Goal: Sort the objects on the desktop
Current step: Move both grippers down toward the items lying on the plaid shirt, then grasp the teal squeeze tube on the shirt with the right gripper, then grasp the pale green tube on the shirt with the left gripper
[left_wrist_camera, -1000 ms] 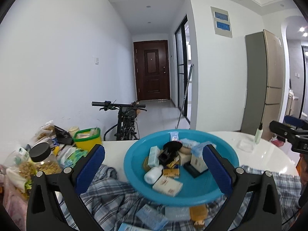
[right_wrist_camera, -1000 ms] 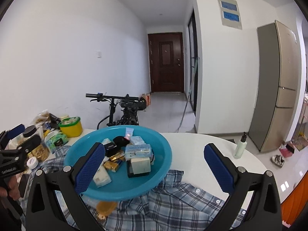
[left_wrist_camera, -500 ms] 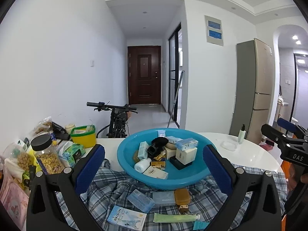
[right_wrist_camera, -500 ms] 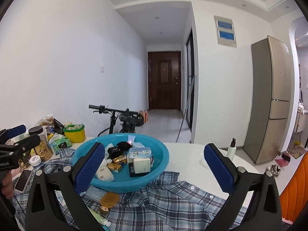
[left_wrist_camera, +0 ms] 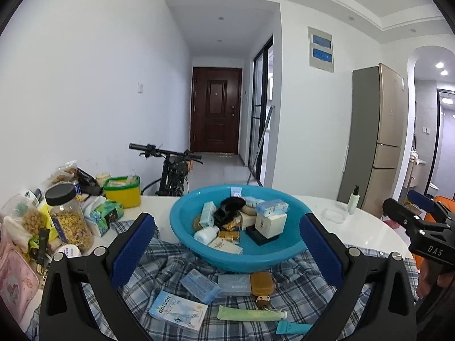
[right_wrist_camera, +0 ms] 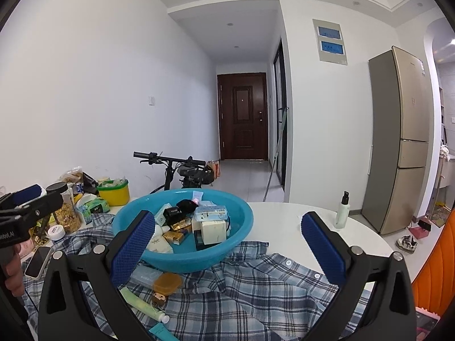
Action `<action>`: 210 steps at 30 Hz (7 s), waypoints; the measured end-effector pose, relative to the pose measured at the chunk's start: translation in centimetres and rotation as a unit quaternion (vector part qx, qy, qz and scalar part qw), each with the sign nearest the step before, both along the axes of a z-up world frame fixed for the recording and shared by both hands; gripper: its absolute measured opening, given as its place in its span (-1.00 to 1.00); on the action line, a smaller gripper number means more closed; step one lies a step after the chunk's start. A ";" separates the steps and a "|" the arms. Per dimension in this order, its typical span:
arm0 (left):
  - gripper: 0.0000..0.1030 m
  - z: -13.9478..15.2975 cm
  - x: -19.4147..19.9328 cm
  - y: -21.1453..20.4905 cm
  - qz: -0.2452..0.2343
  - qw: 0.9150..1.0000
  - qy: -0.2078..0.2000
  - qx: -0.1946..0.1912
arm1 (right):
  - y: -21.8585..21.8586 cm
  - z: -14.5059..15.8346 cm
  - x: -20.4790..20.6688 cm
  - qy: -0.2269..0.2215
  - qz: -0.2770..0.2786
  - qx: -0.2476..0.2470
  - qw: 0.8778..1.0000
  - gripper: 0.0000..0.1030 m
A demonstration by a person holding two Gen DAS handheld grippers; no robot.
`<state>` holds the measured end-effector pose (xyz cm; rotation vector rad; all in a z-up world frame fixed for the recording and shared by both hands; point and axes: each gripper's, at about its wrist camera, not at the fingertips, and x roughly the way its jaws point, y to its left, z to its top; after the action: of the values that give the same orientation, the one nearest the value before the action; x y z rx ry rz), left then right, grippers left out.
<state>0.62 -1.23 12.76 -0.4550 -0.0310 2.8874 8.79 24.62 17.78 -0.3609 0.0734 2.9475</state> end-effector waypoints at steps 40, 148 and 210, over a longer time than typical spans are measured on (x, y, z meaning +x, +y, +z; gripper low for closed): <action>1.00 -9.8 -2.0 0.1 0.008 0.987 -0.158 -0.036 | -1.3 -7.8 -1.7 -0.161 0.031 -0.027 0.986 0.99; 0.34 -18.6 -9.5 6.1 -0.145 0.935 -0.314 -0.073 | -1.0 -17.1 -4.9 -0.314 0.083 -0.072 0.943 -0.66; 0.25 -18.2 -10.0 9.0 -0.218 0.911 -0.337 -0.094 | -1.1 -17.3 -5.4 -0.305 0.096 -0.061 0.945 -0.64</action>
<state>-9.38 7.77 -5.44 -1.2898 0.2124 2.1811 3.42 23.51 0.44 -1.3434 0.1446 2.8670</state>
